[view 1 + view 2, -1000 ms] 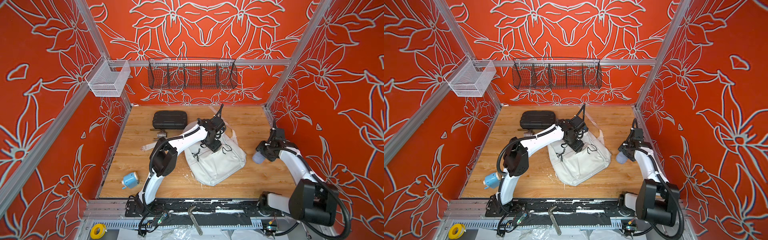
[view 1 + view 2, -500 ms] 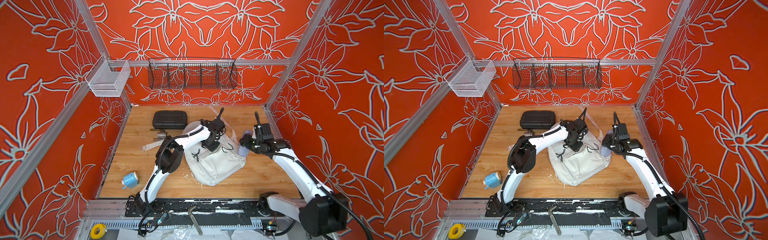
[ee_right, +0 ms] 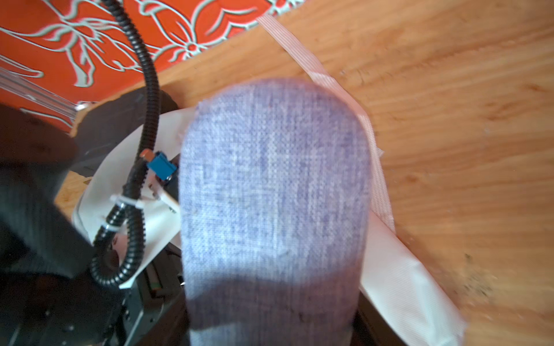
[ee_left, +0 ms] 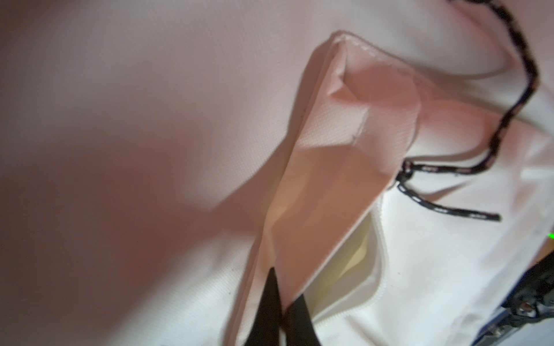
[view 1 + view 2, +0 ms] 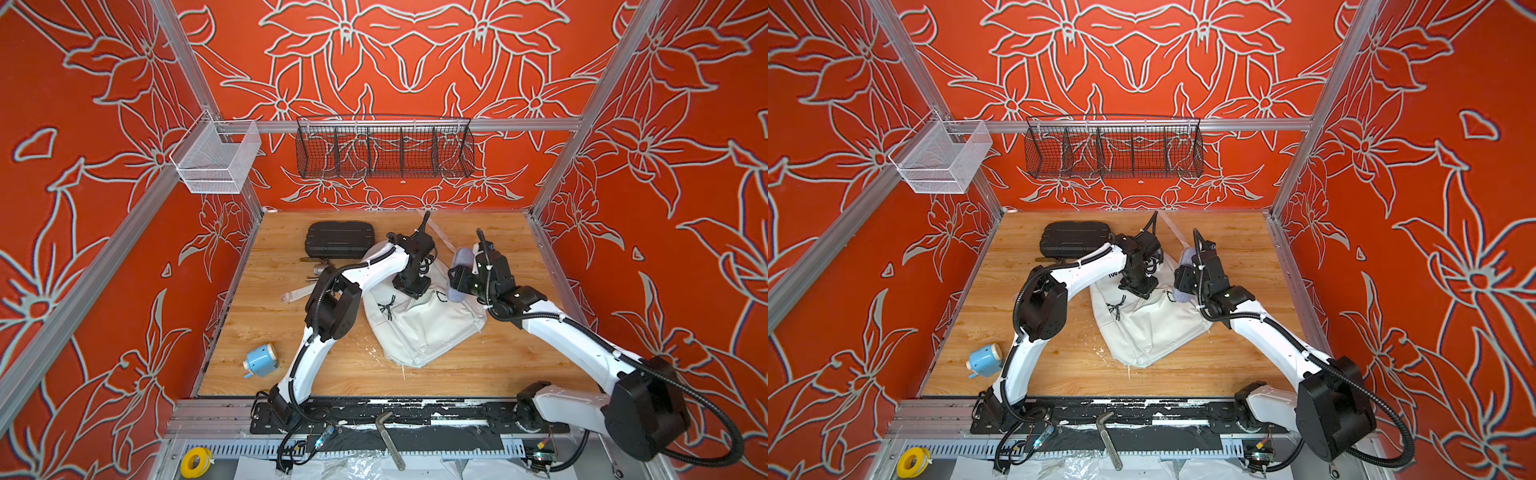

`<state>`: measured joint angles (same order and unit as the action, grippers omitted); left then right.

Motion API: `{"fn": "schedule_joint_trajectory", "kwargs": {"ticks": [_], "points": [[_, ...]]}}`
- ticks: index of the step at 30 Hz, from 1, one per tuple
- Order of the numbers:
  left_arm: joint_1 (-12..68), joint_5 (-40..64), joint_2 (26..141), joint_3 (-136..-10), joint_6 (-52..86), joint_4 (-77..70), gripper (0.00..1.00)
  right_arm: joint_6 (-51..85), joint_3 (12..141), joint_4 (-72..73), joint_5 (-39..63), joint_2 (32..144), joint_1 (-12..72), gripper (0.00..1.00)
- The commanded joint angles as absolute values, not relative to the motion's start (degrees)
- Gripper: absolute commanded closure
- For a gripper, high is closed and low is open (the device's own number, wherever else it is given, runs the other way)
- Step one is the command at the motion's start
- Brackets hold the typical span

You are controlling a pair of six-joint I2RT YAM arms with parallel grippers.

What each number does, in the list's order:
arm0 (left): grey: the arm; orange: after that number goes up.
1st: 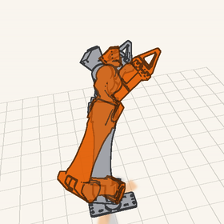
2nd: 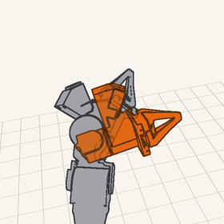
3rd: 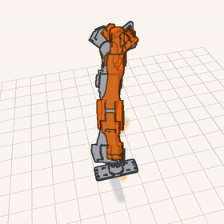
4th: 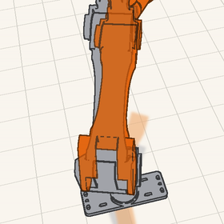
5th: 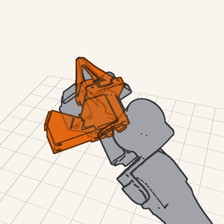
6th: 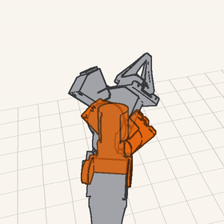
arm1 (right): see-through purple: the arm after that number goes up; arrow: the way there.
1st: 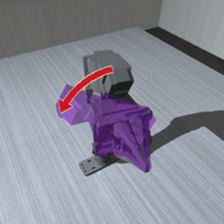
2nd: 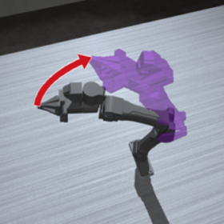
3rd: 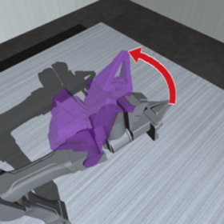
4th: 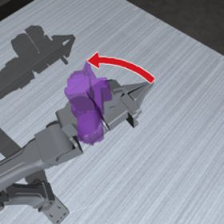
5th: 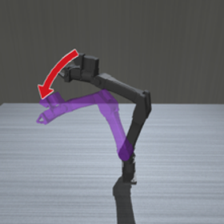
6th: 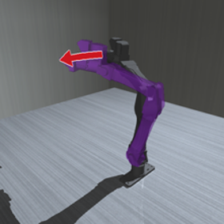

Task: Pack books, pencil case, and school supplies into a backpack
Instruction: Move the student bag to the center of the table, then pass the glasses case.

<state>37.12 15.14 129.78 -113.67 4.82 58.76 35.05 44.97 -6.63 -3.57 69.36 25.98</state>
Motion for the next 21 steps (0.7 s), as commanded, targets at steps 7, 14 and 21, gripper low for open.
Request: {"fn": "schedule_joint_trajectory", "kwargs": {"ticks": [7,14,21], "points": [[29.8,27.5,111.7,-97.2,14.4,38.7,0.42,26.0,42.6,8.0,-2.0,69.8,28.3,0.55],[24.6,37.9,101.8,-87.9,23.5,20.8,0.14,14.3,40.6,14.3,3.1,72.6,31.5,0.56],[25.1,40.1,101.3,-88.4,24.9,18.7,0.02,9.1,43.3,13.0,5.5,74.2,32.8,0.55]]}}
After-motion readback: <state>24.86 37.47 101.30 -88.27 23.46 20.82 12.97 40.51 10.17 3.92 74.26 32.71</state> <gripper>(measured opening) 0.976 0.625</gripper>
